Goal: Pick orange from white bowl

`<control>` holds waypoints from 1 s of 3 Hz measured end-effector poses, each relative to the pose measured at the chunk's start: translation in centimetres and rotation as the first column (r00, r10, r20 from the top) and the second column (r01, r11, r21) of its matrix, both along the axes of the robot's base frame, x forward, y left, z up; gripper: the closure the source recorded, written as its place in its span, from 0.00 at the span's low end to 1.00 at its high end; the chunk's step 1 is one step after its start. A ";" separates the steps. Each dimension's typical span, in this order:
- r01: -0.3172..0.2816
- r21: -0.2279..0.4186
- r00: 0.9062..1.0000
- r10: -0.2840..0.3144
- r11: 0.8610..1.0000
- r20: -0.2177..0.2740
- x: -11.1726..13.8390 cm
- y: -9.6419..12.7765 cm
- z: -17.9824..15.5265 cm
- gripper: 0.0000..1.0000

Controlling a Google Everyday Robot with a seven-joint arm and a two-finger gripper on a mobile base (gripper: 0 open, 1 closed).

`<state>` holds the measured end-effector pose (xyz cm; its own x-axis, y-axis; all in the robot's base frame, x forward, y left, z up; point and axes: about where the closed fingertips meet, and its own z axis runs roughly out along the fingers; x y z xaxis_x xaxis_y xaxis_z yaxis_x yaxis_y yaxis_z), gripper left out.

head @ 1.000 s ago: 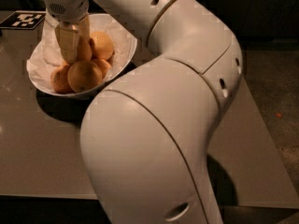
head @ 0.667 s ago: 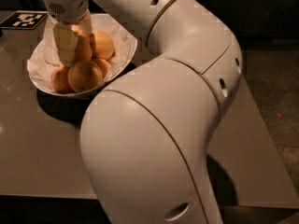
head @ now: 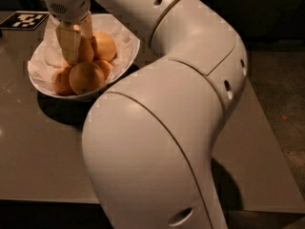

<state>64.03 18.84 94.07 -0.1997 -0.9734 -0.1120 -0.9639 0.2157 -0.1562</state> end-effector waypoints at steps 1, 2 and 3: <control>0.000 0.000 1.000 0.000 1.000 0.000 0.0 0.0 -0.6 0.84; 0.000 0.000 1.000 0.000 1.000 0.000 0.0 0.0 -0.6 1.00; -0.040 0.065 0.996 0.034 0.997 0.083 -0.3 0.6 2.1 1.00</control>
Offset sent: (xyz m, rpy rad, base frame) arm -0.0038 0.0062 -0.0019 0.0270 -0.0207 0.0750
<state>63.74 19.41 96.12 -0.1514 -0.9699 -0.1909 -0.9560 0.1928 -0.2210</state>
